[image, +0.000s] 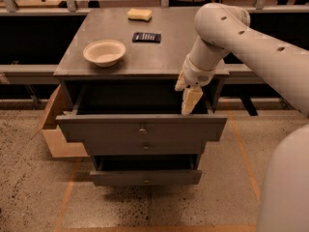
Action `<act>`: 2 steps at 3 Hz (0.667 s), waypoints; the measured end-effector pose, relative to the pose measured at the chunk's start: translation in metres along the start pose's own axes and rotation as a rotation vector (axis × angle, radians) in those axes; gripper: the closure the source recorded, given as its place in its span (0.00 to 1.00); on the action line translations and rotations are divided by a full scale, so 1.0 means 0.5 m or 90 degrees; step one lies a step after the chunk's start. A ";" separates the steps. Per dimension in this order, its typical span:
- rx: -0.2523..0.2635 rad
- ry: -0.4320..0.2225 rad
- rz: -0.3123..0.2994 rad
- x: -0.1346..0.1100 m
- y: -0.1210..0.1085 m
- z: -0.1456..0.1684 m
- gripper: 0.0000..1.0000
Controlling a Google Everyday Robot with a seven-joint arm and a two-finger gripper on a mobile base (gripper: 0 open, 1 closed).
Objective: Open top drawer
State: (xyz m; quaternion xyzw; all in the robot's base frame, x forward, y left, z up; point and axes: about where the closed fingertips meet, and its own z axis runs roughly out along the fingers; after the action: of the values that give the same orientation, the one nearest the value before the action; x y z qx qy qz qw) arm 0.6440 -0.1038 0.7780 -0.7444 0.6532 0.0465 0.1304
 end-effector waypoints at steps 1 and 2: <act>0.018 0.015 -0.002 0.003 -0.012 0.014 0.63; 0.045 0.029 -0.012 0.012 -0.035 0.025 0.86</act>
Offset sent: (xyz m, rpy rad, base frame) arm 0.0363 -0.0035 -0.0114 -0.0554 -0.1521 -0.0065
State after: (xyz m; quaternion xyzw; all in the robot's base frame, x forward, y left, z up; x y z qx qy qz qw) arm 0.6632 -0.1042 0.7667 -0.7461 0.6504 0.0051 0.1423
